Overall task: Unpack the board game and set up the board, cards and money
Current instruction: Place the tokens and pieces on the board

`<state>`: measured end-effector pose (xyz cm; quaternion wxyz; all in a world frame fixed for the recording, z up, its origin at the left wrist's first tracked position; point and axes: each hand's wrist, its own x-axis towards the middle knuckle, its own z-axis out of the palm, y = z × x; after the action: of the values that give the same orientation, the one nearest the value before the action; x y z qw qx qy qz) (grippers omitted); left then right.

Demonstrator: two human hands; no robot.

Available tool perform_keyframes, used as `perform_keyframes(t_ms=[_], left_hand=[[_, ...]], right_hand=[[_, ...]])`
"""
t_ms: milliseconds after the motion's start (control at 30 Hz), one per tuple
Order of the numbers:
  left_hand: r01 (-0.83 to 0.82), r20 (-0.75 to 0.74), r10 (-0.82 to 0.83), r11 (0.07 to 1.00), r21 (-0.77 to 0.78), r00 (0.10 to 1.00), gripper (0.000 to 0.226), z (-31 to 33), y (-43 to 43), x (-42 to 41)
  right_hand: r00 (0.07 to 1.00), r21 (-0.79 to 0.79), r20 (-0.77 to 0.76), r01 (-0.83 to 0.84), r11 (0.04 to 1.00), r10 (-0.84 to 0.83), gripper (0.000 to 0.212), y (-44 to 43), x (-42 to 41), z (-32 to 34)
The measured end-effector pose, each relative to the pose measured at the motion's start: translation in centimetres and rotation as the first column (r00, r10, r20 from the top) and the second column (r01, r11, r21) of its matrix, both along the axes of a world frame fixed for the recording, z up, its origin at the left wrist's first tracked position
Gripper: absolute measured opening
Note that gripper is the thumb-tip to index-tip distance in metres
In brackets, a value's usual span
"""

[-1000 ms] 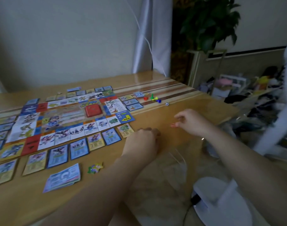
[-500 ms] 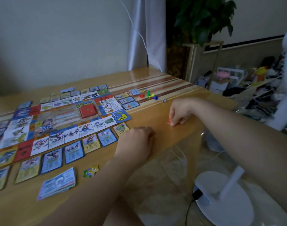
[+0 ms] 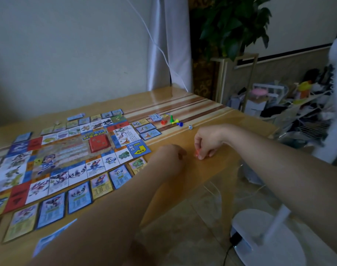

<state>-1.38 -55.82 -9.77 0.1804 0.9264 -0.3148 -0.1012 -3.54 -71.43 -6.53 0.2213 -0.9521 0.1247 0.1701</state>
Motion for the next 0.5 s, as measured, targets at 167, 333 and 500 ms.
perform_keyframes(t_ms=[167,333,500], left_hand=[[-0.076,-0.278,-0.024,0.936,-0.344,0.96,0.034,0.4,-0.2,-0.3],[-0.562,-0.78,-0.236,0.578,-0.592,0.579,0.026,1.3,1.3,-0.5],[-0.549,-0.737,-0.1,0.603,-0.579,0.669,0.025,0.9,3.5,0.0]], right_hand=[[0.989,0.146,0.117,-0.108,0.983,0.092,0.02,0.3,-0.6,0.0],[0.955,0.336,0.29,-0.165,0.927,0.065,0.024,2.6,-0.4,0.7],[0.951,0.311,0.305,-0.155,0.938,0.056,0.022,4.3,0.1,0.4]])
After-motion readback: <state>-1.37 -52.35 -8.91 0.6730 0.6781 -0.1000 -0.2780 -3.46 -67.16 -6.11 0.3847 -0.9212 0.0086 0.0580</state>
